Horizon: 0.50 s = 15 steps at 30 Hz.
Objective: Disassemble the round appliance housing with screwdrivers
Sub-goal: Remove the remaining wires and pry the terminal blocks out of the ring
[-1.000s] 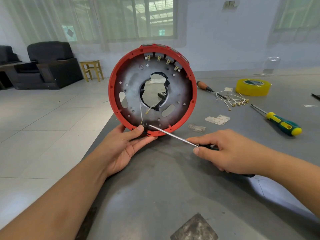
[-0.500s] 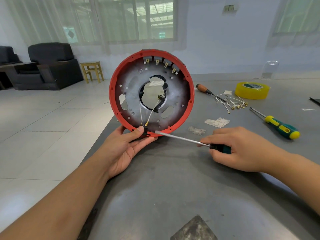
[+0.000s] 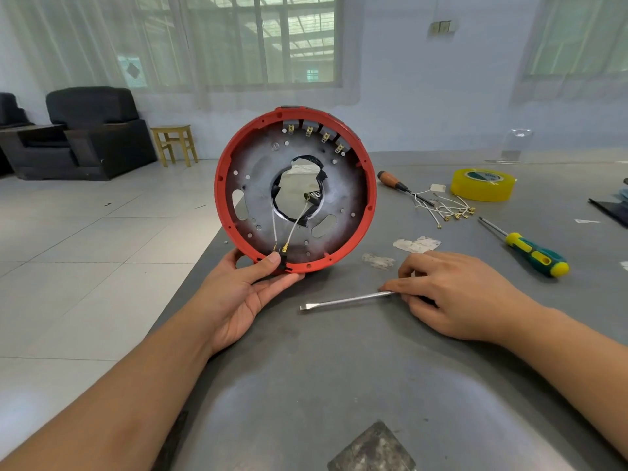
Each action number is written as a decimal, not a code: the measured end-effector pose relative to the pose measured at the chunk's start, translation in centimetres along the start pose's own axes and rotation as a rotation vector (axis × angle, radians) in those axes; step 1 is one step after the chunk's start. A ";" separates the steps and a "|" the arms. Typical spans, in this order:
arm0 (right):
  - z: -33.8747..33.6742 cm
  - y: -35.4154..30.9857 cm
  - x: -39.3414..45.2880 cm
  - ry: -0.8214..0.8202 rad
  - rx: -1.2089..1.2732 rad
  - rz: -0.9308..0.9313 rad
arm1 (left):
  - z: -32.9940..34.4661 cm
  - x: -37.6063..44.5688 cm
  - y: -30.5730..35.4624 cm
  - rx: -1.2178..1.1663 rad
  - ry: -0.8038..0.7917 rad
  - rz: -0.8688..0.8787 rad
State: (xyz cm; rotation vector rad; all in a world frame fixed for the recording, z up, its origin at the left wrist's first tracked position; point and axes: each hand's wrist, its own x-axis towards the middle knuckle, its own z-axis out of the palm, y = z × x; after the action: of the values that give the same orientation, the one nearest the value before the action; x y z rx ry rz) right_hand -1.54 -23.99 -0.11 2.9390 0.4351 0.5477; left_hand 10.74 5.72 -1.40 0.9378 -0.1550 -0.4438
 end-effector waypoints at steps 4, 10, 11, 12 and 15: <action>0.9 -0.9 0.5 0.195 -0.042 0.044 | 0.1 0.1 0.0 -0.004 0.015 -0.002; 1.8 -6.5 4.1 0.516 -0.021 0.101 | 0.3 0.1 -0.2 -0.010 0.015 0.023; 2.0 -7.2 4.8 0.539 -0.017 0.114 | 0.3 0.1 -0.2 -0.009 0.011 0.027; 2.1 -7.8 5.5 0.558 -0.016 0.133 | 0.3 0.1 -0.2 -0.008 0.004 0.029; 2.3 -9.3 7.7 0.596 -0.004 0.198 | 0.3 0.0 -0.2 0.003 -0.005 0.033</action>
State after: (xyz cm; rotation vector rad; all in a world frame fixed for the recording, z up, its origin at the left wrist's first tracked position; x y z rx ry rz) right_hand 3.76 -12.99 -1.20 2.7791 0.1871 1.4549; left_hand 10.55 5.39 -1.40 0.9360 -0.1753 -0.4151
